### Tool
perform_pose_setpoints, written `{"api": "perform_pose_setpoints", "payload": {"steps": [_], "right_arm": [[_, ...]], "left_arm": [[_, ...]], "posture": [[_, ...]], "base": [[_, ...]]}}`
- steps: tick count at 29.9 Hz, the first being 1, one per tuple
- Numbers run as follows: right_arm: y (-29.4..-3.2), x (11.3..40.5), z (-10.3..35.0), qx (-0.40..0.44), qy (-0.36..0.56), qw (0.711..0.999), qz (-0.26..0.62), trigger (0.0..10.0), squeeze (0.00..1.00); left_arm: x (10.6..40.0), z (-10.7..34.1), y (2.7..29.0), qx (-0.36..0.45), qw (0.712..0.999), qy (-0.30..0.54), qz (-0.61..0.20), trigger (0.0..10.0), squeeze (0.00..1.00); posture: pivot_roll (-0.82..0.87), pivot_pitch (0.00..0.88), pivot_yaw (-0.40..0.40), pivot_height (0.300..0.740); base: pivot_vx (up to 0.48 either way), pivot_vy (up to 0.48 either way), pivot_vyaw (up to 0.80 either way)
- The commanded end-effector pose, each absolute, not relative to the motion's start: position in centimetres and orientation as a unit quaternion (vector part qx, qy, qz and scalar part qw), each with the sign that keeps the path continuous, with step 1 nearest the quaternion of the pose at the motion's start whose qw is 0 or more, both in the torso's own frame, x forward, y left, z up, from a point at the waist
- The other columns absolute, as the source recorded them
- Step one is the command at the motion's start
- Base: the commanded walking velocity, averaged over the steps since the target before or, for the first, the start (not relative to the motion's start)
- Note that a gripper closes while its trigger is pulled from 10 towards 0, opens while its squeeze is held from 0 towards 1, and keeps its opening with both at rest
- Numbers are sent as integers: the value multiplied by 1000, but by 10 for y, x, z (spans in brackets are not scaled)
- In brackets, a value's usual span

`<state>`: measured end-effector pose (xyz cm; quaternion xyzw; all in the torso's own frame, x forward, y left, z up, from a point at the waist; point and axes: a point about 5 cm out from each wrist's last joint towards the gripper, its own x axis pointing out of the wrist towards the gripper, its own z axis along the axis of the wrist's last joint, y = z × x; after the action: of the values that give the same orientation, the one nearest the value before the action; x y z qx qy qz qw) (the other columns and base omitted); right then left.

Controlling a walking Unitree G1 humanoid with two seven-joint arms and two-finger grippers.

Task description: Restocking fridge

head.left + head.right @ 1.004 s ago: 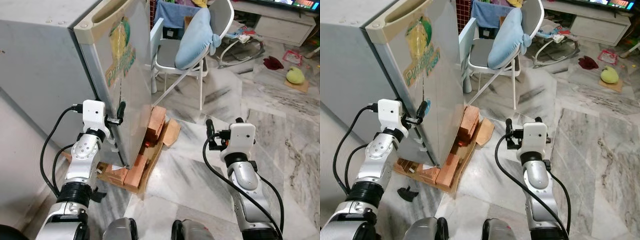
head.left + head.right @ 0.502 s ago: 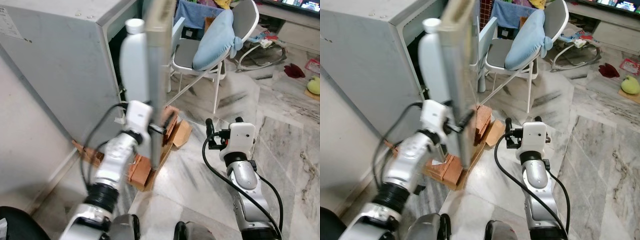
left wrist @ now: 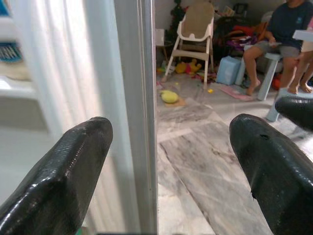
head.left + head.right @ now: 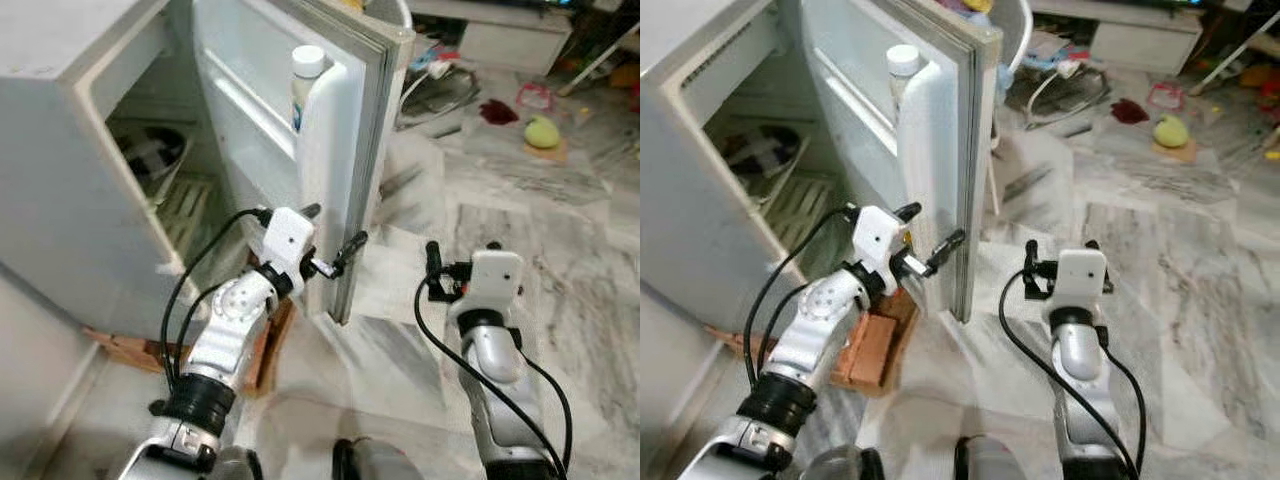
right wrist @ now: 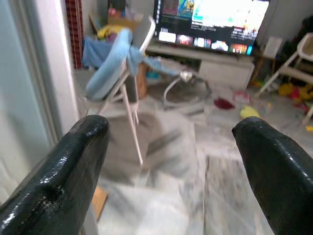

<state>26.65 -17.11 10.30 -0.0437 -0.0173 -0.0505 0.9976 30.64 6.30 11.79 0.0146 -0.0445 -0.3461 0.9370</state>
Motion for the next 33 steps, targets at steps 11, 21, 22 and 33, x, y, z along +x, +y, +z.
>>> {"api": "perform_pose_setpoints", "payload": {"steps": [11, 21, 22, 33], "right_arm": [[-173, 264, 97, -41, -8, 998, -56, 10000, 0], [-171, 264, 97, -38, -8, 998, -57, 10000, 0], [-171, 264, 96, -38, -8, 998, -57, 10000, 0], [-171, 265, 98, -40, -11, 997, -59, 10000, 0]], "left_arm": [[306, 108, 80, 30, 948, -32, -316, 10000, 0], [313, 112, 76, 43, 950, -39, -305, 10000, 0], [314, 112, 76, 46, 951, -39, -302, 10000, 0], [326, 117, 65, 51, 951, -43, -301, 10000, 0]], "posture": [[-30, 51, -4, 740], [-27, 53, 3, 740], [-28, 53, 4, 740], [-38, 51, 6, 740]], "base": [[369, -302, 0], [424, -151, 0], [458, 0, 0], [478, 0, 0]]}}
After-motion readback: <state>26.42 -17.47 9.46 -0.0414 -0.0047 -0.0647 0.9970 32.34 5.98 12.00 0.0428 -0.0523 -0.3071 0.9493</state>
